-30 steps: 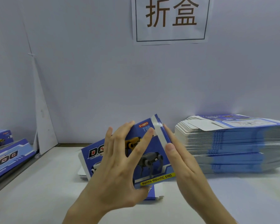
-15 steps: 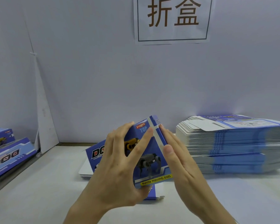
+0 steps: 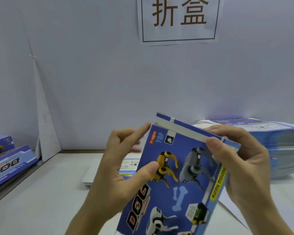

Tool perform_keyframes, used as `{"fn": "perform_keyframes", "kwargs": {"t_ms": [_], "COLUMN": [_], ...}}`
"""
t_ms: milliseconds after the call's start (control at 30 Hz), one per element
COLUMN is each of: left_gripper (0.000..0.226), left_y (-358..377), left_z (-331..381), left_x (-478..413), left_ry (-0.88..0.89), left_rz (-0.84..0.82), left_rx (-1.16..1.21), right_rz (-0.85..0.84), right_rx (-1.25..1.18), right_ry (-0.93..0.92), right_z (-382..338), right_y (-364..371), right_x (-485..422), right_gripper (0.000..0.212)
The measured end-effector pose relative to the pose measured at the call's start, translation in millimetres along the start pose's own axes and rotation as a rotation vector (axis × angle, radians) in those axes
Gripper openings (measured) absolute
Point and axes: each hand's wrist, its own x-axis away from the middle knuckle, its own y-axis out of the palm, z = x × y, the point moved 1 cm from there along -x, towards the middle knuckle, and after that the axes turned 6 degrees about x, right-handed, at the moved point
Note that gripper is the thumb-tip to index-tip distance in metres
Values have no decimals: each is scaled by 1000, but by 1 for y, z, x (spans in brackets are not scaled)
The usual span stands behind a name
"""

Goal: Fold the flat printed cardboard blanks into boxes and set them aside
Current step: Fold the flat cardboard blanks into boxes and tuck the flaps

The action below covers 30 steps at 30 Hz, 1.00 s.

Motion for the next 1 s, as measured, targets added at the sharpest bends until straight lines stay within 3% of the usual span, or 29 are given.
{"fn": "perform_keyframes", "kwargs": {"t_ms": [100, 200, 333, 500, 567, 667, 833, 1000], "left_gripper": [60, 57, 59, 62, 61, 52, 58, 54], "left_y": [7, 14, 12, 10, 9, 8, 10, 11], "left_z": [-1, -1, -1, 6, 3, -5, -16, -20], "left_x": [5, 6, 5, 8, 7, 6, 7, 6], "left_ry": [-142, -215, -215, -164, -168, -213, -224, -299], "left_rz": [-84, -66, 67, -128, -97, -14, -59, -30], "left_rx": [335, 471, 479, 528, 546, 602, 570, 590], "right_rz": [-57, -115, -213, -270, -244, -177, -101, -198], "right_rx": [-3, 37, -18, -99, -140, -189, -173, -67], "right_ry": [-21, -29, 34, 108, 194, 328, 411, 400], "right_z": [-4, -6, -7, -20, -17, -7, 1, 4], "right_y": [5, 9, 13, 9, 12, 18, 18, 11], "right_x": [3, 8, 10, 5, 6, 9, 5, 1], "right_gripper": [33, 25, 32, 39, 37, 14, 19, 24]}}
